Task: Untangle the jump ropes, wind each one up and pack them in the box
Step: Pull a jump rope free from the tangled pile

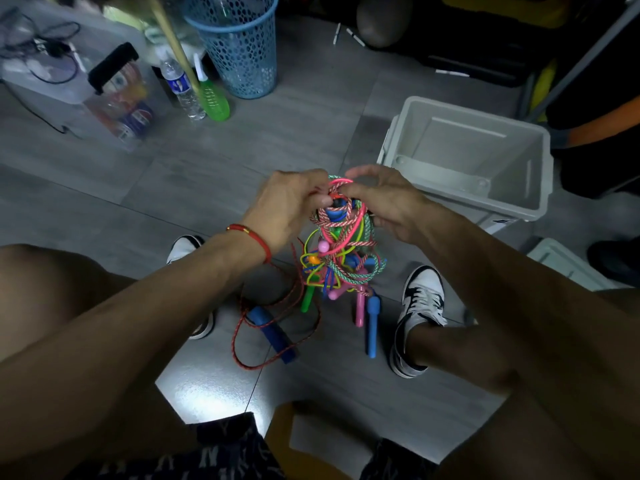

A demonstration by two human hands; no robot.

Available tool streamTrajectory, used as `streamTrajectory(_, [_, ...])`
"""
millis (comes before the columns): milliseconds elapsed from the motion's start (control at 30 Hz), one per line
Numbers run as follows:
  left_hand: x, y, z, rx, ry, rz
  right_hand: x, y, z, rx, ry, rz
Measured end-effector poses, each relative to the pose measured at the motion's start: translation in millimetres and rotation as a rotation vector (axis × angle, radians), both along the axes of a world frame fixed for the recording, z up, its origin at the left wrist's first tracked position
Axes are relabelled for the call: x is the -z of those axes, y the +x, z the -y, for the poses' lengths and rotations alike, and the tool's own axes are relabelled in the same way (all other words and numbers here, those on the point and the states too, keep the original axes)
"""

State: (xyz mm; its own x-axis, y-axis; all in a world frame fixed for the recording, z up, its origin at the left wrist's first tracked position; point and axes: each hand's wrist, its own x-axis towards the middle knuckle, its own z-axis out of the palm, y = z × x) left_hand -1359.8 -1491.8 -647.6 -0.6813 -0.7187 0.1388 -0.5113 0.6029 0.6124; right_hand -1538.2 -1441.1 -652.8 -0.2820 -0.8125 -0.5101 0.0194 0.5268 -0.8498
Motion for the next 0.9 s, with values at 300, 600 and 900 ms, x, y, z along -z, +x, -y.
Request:
streamTrajectory(300, [14.2,3.4,6.2,-0.33,0.341,-0.104,7.4,6.1,1.3,-0.242,-0.218,-0.226])
streamTrajectory(600, [8.8,-0.1,4.5,-0.471,0.635,-0.4,-13.0,-2.9,0.2,-0.6,-0.132,-0.318])
streamTrajectory(900, [4.5,4.3,11.8,-0.365,0.57,-0.355,3.2,17.9,-2.3,-0.339,-0.286,-0.429])
